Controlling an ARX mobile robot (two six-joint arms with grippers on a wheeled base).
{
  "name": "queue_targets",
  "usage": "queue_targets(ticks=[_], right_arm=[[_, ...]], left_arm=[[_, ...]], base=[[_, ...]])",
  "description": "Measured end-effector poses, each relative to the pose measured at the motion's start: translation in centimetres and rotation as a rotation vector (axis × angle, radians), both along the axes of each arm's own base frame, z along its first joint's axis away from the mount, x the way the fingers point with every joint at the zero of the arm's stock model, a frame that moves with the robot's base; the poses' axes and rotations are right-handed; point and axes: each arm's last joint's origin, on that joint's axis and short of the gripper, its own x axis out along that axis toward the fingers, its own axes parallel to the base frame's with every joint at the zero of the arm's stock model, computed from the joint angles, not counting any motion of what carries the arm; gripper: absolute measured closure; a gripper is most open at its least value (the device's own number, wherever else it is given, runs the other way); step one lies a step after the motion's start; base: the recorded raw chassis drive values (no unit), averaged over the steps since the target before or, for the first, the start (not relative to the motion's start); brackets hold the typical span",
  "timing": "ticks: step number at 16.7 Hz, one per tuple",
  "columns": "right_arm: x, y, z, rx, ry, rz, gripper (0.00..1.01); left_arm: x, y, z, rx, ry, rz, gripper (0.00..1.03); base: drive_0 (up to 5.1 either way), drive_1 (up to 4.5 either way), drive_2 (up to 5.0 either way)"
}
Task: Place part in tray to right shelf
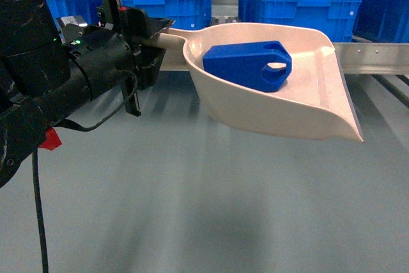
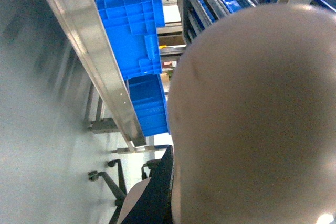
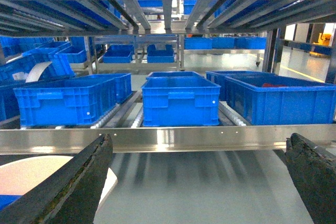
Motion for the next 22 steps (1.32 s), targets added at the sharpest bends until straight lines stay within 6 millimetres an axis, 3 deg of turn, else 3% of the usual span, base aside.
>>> queue_targets(ticks=[22], right_arm=[[0.01, 0.0, -0.01, 0.0, 0.0, 0.0, 0.03]], left_arm=[[0.01, 0.0, 0.01, 0.0, -0.001, 0.0, 0.87]], base=[[0.0, 4.36, -4.3]])
